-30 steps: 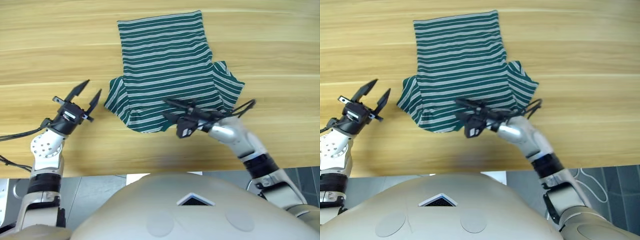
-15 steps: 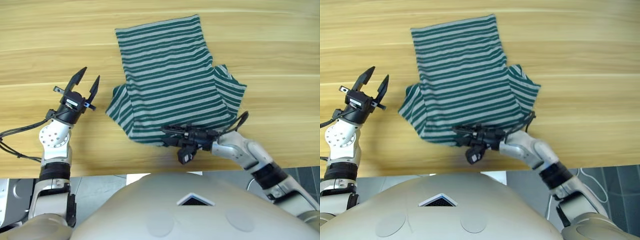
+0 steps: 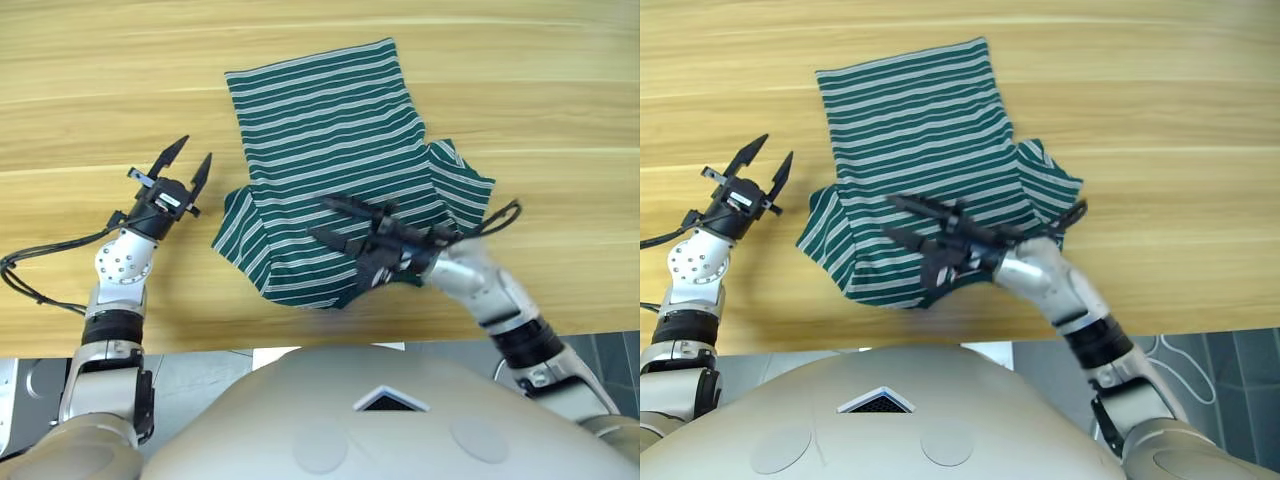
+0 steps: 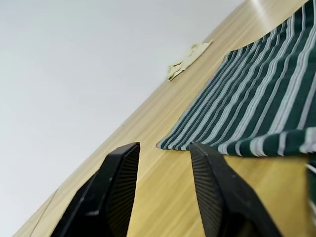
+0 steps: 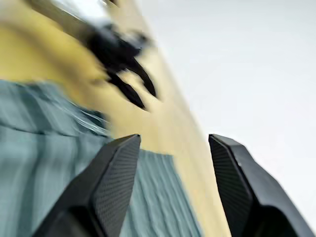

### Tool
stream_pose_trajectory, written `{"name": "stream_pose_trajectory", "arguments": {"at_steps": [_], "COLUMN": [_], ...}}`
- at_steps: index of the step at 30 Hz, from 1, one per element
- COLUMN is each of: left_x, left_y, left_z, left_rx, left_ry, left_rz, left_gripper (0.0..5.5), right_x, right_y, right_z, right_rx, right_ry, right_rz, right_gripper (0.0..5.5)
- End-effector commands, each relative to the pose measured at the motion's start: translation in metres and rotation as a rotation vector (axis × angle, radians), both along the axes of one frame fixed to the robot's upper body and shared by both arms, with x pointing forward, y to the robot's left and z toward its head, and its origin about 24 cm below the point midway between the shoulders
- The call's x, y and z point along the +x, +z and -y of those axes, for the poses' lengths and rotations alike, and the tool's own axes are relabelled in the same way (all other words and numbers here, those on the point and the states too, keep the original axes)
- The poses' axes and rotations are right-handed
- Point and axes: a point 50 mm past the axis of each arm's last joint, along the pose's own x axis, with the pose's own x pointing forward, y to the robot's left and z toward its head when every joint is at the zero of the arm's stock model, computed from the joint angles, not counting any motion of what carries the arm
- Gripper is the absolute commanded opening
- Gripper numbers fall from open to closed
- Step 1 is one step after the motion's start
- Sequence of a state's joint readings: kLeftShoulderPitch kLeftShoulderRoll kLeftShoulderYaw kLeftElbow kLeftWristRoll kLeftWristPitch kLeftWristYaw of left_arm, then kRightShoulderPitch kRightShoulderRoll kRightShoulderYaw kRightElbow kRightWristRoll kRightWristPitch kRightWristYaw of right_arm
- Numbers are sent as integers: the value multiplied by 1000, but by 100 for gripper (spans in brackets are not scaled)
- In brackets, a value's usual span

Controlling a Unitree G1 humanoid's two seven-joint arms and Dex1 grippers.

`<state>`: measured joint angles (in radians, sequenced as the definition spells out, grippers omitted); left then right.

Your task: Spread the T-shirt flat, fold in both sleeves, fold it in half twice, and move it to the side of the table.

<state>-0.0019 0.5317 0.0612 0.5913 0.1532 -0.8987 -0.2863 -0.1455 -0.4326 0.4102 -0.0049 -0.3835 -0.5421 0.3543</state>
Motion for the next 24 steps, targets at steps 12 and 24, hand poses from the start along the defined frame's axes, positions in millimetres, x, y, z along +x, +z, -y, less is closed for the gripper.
{"name": "stream_pose_trajectory", "arguments": {"at_steps": [12, 24], "left_x": [21, 11], "left_y": [-9, -5], "left_z": [3, -14], "left_rx": [-96, -17], "left_ry": [160, 209], "left_rz": [-3, 15], "left_gripper": [187, 187], "right_x": [118, 123], "right_y": [-79, -80], "right_z": [0, 81], "right_rx": [-450, -370], "right_ry": [-629, -1048], "right_rz": [-350, -527], "right_gripper": [253, 253]}}
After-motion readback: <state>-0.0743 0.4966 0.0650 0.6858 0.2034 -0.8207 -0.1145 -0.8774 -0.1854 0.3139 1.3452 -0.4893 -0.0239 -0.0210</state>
